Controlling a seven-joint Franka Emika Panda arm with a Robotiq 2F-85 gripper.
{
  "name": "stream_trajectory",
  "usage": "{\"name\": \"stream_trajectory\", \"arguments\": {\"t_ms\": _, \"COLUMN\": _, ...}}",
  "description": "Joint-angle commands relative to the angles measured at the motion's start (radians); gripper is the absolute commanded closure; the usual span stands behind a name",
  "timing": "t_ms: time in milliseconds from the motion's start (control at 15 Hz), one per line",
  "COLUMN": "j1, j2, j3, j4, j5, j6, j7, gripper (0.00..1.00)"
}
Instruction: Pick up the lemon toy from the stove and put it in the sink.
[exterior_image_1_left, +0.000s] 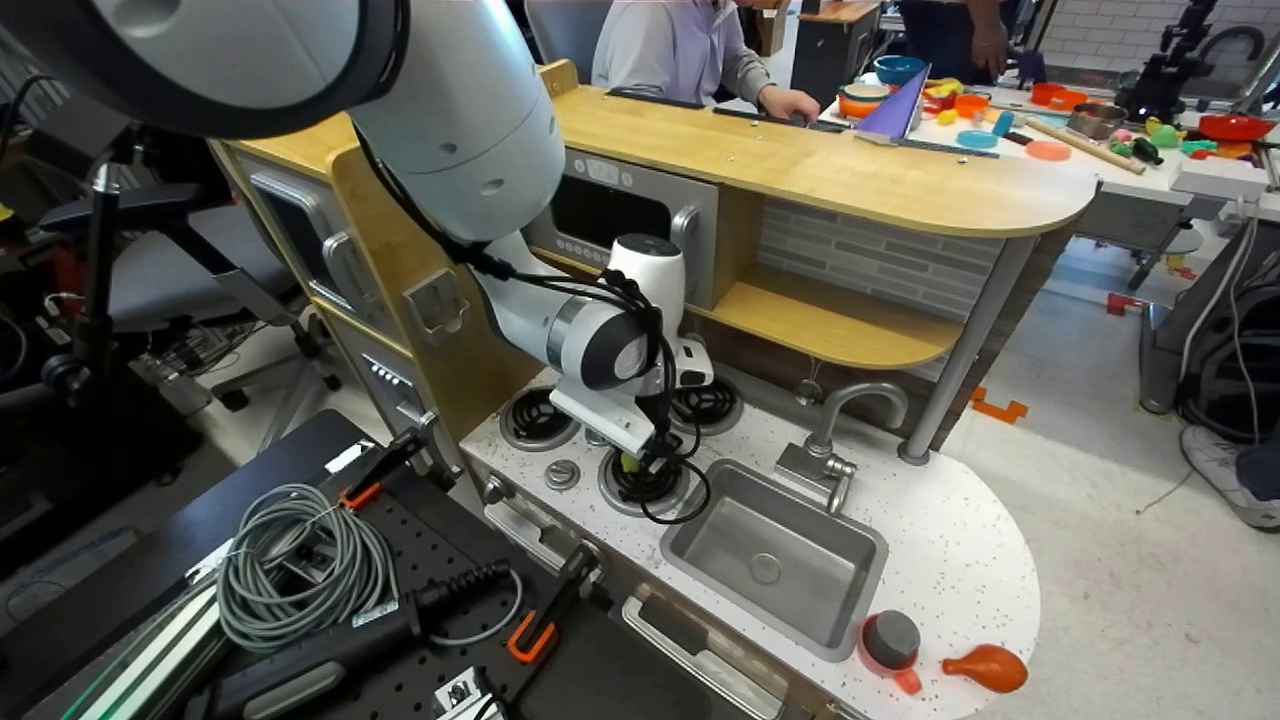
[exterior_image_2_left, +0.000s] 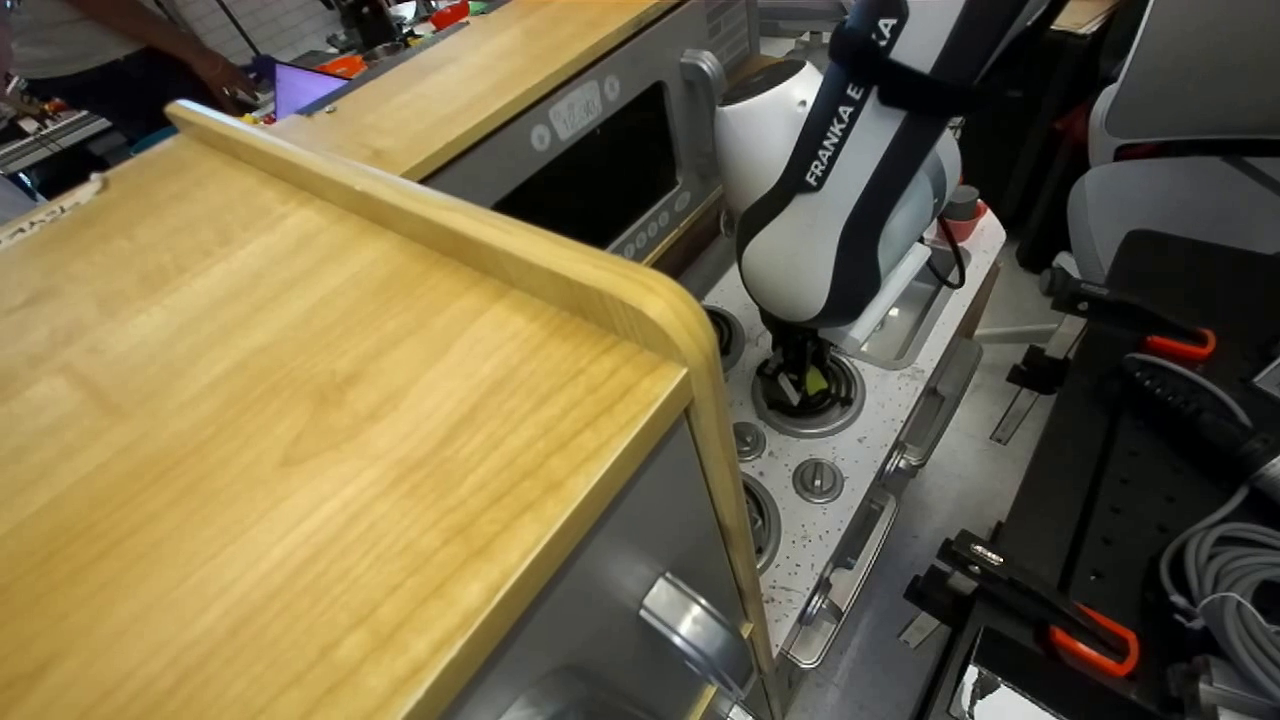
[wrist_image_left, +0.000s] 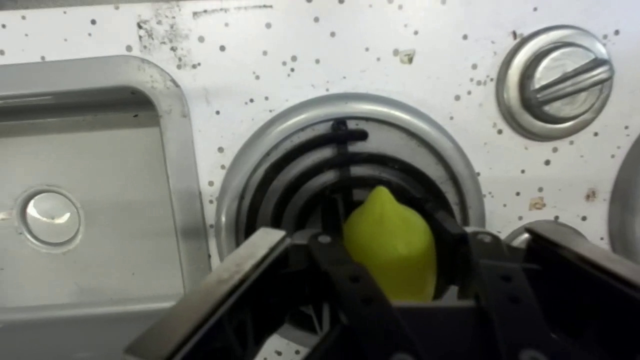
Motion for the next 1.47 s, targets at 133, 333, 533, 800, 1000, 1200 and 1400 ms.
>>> {"name": "stream_trajectory", "arguments": {"t_ms": 133, "j1": -0.002, "j2": -0.110, "j3": -0.055, "j4": -0.121, "j5": -0.019, "j6": 0.011, "j7": -0.019, "gripper": 0.84}}
{"name": "stream_trajectory", "arguments": {"t_ms": 333, "j1": -0.006, "j2": -0.173, "j3": -0.091, "j4": -0.188, "j5": -0.034, "j6": 0.017, "j7": -0.027, "gripper": 0.84}}
{"name": "stream_trajectory", "arguments": {"t_ms": 533, "j1": -0.019, "j2": -0.206, "j3": -0.136, "j4": -0.214, "j5": -0.045, "j6": 0.013, "j7": -0.019, "gripper": 0.84}}
{"name": "stream_trajectory", "arguments": {"t_ms": 800, "j1": -0.060, "j2": -0.227, "j3": -0.178, "j4": -0.209, "j5": -0.027, "j6": 0.002, "j7": -0.008, "gripper": 0.84}}
{"name": "stream_trajectory", "arguments": {"t_ms": 1000, "j1": -0.114, "j2": -0.217, "j3": -0.186, "j4": -0.178, "j5": -0.004, "j6": -0.001, "j7": -0.005, "gripper": 0.84}}
{"name": "stream_trajectory", "arguments": {"t_ms": 1200, "j1": -0.155, "j2": -0.179, "j3": -0.196, "j4": -0.137, "j5": 0.007, "j6": 0.011, "j7": 0.019, "gripper": 0.84}}
{"name": "stream_trajectory", "arguments": {"t_ms": 1400, "j1": -0.188, "j2": -0.133, "j3": -0.191, "j4": -0.088, "j5": 0.023, "j6": 0.008, "j7": 0.031, "gripper": 0.84}}
